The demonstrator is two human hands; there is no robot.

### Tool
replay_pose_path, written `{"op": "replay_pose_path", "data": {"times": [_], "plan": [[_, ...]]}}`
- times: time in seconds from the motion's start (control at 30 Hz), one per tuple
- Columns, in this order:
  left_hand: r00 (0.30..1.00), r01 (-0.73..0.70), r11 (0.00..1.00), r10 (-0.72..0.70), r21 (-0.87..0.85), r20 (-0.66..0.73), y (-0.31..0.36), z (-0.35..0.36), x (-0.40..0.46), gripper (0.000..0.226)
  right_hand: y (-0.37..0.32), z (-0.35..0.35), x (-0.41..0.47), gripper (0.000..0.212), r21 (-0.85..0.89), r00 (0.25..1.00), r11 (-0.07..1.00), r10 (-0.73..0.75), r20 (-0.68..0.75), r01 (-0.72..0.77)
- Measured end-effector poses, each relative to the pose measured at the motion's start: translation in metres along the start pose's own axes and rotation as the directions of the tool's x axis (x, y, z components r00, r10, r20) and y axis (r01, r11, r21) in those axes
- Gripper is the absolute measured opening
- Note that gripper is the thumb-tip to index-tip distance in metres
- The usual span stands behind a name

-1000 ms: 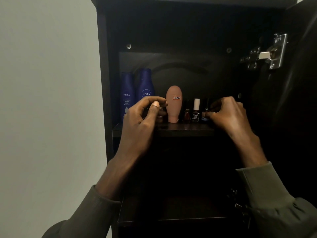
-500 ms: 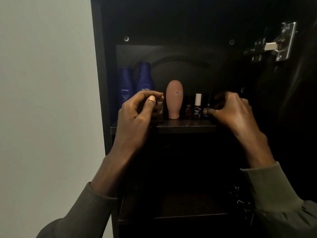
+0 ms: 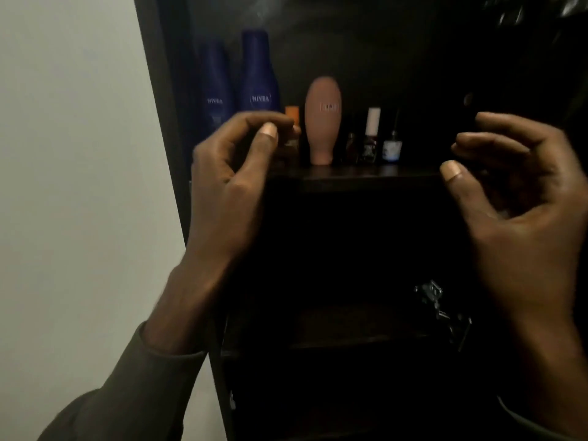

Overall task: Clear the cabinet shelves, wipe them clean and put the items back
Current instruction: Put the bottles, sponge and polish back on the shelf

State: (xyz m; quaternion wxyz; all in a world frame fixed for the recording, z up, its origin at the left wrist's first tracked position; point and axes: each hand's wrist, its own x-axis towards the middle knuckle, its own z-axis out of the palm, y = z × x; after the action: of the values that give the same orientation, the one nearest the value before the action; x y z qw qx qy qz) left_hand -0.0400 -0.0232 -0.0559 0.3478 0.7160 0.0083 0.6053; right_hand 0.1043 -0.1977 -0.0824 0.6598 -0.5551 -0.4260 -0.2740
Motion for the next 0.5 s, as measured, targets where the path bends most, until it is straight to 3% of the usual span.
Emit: {"op": "replay_pose_path", "data": {"times": [0.13,0.27,0.5], "plan": [[0.997,0.001,0.999,0.003,-0.052,0.072,-0.003,0.004,-0.038,0.025,0.010,-0.010,-0.058,0.028,0.145,0.997,0.988,0.046,0.060,-0.054],[0.991,0.101,0.994,-0.096,-0.047,0.094,-0.022,0.008,-0.092,0.025,0.028,-0.020,-0.106,0.028,0.084,0.973,0.978,0.179,0.146,-0.193],[0.985,0.155,0.986,-0.159,0.060,0.068,-0.056,0.013,-0.164,0.029,0.052,-0.023,-0.150,0.025,-0.046,0.929,0.958,0.287,0.232,-0.284]]}}
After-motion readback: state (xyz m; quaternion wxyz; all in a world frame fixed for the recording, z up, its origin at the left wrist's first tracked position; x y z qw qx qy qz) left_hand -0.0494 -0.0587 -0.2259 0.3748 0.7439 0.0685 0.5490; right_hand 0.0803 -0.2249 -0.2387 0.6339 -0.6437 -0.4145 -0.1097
